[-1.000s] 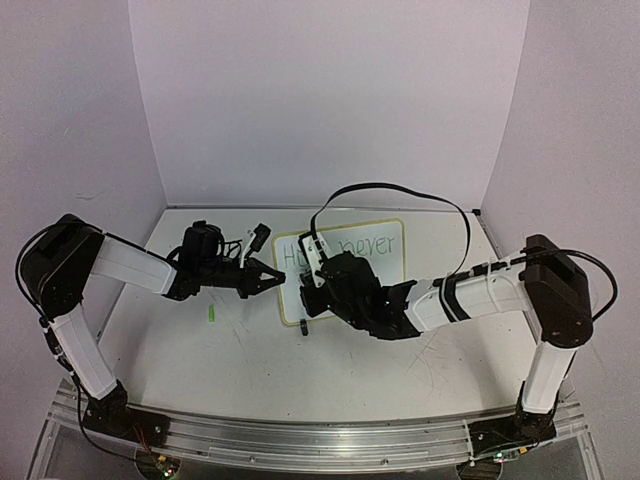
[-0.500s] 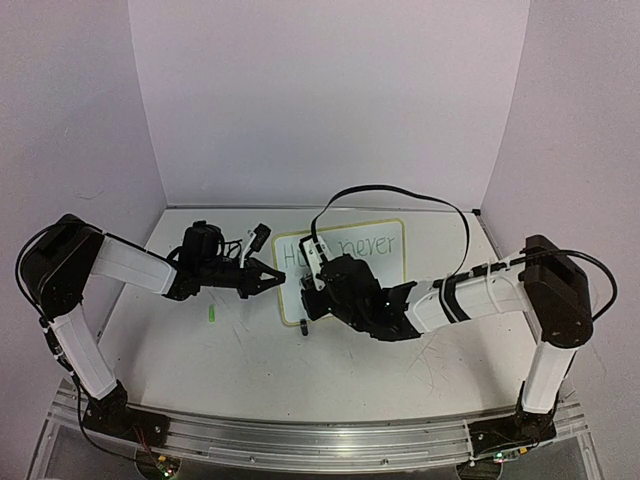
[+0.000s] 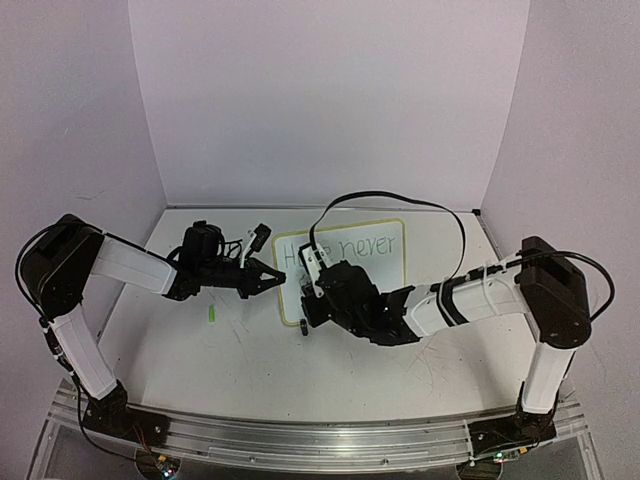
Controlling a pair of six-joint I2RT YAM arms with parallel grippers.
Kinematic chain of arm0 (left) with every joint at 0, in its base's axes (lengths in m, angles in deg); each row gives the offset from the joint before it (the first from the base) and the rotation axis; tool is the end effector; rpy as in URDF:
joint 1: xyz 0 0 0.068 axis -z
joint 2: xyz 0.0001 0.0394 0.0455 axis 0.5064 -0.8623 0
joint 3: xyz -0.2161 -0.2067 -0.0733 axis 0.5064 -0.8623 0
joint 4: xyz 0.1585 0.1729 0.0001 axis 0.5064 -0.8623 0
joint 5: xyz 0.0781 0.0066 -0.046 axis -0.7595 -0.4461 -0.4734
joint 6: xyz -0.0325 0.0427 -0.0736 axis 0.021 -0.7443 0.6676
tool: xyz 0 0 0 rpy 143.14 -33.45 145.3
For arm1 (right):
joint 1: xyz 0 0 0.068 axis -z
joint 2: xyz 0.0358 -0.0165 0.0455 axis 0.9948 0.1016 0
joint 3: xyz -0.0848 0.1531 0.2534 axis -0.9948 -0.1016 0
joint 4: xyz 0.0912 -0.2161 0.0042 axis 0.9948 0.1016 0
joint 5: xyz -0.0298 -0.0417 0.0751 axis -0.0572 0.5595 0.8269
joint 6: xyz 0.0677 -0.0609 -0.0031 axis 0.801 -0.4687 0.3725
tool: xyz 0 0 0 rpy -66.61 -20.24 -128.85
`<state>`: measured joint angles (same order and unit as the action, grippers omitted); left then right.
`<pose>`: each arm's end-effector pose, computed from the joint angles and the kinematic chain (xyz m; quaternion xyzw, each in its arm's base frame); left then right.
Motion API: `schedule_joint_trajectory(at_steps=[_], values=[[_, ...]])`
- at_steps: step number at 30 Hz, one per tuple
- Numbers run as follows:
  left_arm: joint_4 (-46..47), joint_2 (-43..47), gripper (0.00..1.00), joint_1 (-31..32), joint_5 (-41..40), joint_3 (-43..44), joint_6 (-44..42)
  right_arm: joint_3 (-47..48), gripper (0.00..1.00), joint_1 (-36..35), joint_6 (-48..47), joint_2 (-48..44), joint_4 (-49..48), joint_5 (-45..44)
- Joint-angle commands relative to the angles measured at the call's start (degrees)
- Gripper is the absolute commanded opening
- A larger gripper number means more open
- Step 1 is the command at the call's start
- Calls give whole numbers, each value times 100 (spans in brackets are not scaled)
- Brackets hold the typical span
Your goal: Write a sentence on the whiteboard
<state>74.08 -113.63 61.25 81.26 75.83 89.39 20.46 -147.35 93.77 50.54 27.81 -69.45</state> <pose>0.2903 -0.2348 0.2137 0.3756 0.7227 -0.4231 0.3971 0.2277 0.3860 0.2297 -0.2872 0.7778 0.1935 0.5244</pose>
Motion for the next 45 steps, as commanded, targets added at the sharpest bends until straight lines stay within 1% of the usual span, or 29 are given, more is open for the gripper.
schedule_joint_trajectory(at_steps=[1,8,13,18,21,27,33,38,45], values=[[-574,-71,0,-60,-1059,100,-577,-32,0,-50,110,211,98,-45],[-586,-88,0,-58,-1067,105,-576,26,0,-126,156,401,185,-69],[-594,-85,0,-59,-1077,106,-586,230,0,-241,134,551,177,85],[-596,-108,0,-59,-1082,109,-592,-57,0,-267,229,-247,-187,-82],[-604,-132,0,-59,-1066,135,-591,-118,0,-254,151,-454,-235,-117],[-613,-102,0,-59,-1075,112,-594,-106,0,-141,110,-300,-241,-208],[-621,-133,0,-51,-1071,135,-602,150,0,-97,8,-118,-258,-121],[-632,-124,0,-51,-1080,134,-611,246,0,-39,39,1,-271,64],[-650,-146,0,-51,-1083,146,-623,363,0,-39,17,136,-272,96]])
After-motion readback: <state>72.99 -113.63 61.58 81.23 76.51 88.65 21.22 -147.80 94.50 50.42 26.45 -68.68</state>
